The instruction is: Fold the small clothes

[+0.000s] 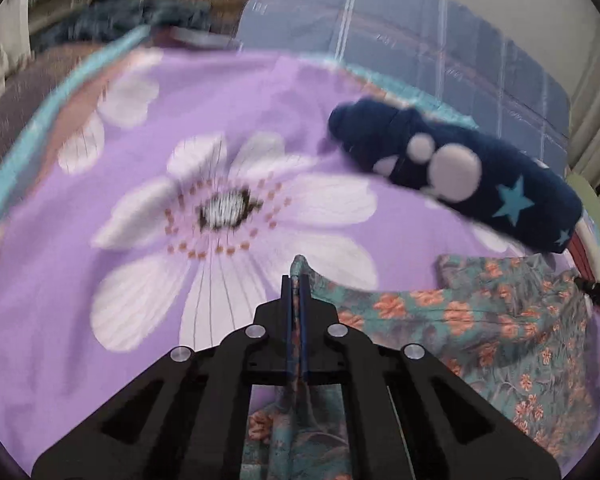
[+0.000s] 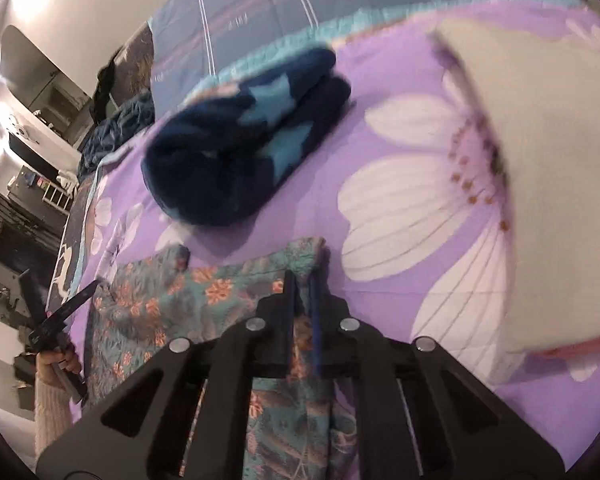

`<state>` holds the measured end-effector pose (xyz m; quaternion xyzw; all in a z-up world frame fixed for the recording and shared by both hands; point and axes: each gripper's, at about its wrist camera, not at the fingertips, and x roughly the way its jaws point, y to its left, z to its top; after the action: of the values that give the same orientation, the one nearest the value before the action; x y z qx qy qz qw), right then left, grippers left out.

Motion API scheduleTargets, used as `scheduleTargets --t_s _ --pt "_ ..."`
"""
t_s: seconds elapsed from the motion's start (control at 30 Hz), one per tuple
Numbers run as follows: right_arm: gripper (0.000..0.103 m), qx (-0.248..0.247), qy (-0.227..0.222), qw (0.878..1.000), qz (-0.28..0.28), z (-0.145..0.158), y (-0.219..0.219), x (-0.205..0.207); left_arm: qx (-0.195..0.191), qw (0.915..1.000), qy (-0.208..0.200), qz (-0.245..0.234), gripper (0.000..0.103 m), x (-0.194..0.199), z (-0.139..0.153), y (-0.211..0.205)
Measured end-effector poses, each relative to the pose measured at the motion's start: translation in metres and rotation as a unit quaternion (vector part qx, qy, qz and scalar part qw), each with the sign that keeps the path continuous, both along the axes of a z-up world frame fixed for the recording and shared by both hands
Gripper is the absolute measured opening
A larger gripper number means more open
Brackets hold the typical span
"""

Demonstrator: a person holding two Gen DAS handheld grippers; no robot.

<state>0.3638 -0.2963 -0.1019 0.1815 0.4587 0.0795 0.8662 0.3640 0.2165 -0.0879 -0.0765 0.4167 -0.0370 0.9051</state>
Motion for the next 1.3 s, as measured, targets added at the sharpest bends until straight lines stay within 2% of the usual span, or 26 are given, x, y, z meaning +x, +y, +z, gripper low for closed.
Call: scheduleTargets --t_s 0.1,0.17,0.23,0.27,0.3,0.33,0.4,0.47,0.5,0.53,0.57,0.63,0.7,0.77,0.83,0.93,1.0,1.07,1.13,1.17,1.23,1.27,1.3 --pt "0.006 0.024 -0.071 0.997 0.002 0.03 -0.007 -0.025 -0.016 0.9979 -0.061 0.011 0.002 -0.021 0.031 0.009" --pt "0.006 0.027 -0.094 0.995 0.002 0.041 -0.01 -0.034 -0.018 0.9946 -0.096 0.035 0.002 -0.031 0.049 0.021" --pt "0.01 -0.001 -0.089 0.996 -0.003 0.041 -0.009 -0.031 0.02 0.9911 -0.115 0.064 0.002 -0.029 0.055 0.028" --pt "0.013 -0.026 -0.071 0.997 -0.008 0.034 -0.006 -0.023 0.032 0.9908 -0.111 0.071 0.002 -0.025 0.052 0.03" --pt "0.019 -0.044 -0.053 0.998 -0.016 0.025 -0.005 -0.017 0.037 0.9914 -0.097 0.08 0.005 -0.018 0.044 0.034" --pt "0.021 -0.054 -0.036 0.998 -0.026 0.016 -0.005 -0.013 0.033 0.9935 -0.068 0.085 0.012 -0.011 0.032 0.039" --pt "0.022 -0.049 -0.012 0.998 -0.042 0.001 -0.009 -0.012 0.035 0.9943 -0.037 0.094 0.012 -0.005 0.016 0.041" --pt "0.022 -0.032 -0.014 0.998 -0.052 -0.005 -0.016 -0.022 0.031 0.9957 -0.026 0.083 0.015 -0.012 0.005 0.039" --pt "0.023 -0.026 -0.018 0.998 -0.052 -0.004 -0.018 -0.033 0.032 0.9966 -0.02 0.074 0.025 -0.016 0.003 0.037" --pt "0.023 -0.027 -0.02 0.998 -0.049 -0.001 -0.02 -0.041 0.038 0.9973 -0.015 0.062 0.039 -0.023 0.001 0.034" --pt "0.024 -0.029 -0.023 0.998 -0.047 0.001 -0.021 -0.049 0.042 0.9976 -0.015 0.054 0.044 -0.031 0.0 0.032" --pt "0.03 -0.03 -0.029 0.998 -0.042 0.008 -0.024 -0.074 0.044 0.9984 -0.017 0.032 0.046 -0.047 0.003 0.028" --pt "0.031 -0.022 -0.032 0.998 -0.04 0.014 -0.028 -0.108 0.045 0.9984 -0.014 0.032 0.047 -0.066 0.008 0.029" --pt "0.031 -0.01 -0.032 0.999 -0.036 0.017 -0.031 -0.143 0.025 0.9987 -0.022 0.039 0.048 -0.096 0.016 0.033" --pt "0.031 0.002 -0.032 0.999 -0.033 0.017 -0.031 -0.179 0.014 0.9986 -0.036 0.037 0.053 -0.133 0.025 0.033" --pt "0.032 0.033 -0.034 0.998 -0.03 0.017 -0.028 -0.237 0.013 0.9978 -0.057 0.032 0.054 -0.199 0.036 0.028" --pt "0.04 0.069 -0.039 0.997 -0.026 0.015 -0.022 -0.271 -0.009 0.9979 -0.058 0.028 0.056 -0.231 0.037 0.027" --pt "0.045 0.115 -0.023 0.993 -0.016 0.005 -0.011 -0.294 -0.055 0.9972 -0.046 0.02 0.061 -0.264 0.033 0.025" --pt "0.048 0.132 -0.003 0.991 -0.003 -0.005 0.001 -0.298 -0.115 0.993 -0.023 0.012 0.064 -0.285 0.021 0.023" --pt "0.049 0.136 0.003 0.991 0.001 -0.01 0.006 -0.297 -0.151 0.9884 -0.008 0.005 0.065 -0.29 0.012 0.022" --pt "0.06 0.151 0.017 0.988 -0.017 -0.023 0.01 -0.287 -0.223 0.9743 0.028 0.008 0.068 -0.289 -0.011 0.019" --pt "0.06 0.178 0.02 0.983 -0.034 -0.031 0.008 -0.279 -0.247 0.9676 0.051 0.014 0.068 -0.283 -0.024 0.015" --pt "0.06 0.206 0.02 0.977 -0.05 -0.038 0.005 -0.271 -0.256 0.9651 0.047 0.028 0.068 -0.277 -0.031 0.014"
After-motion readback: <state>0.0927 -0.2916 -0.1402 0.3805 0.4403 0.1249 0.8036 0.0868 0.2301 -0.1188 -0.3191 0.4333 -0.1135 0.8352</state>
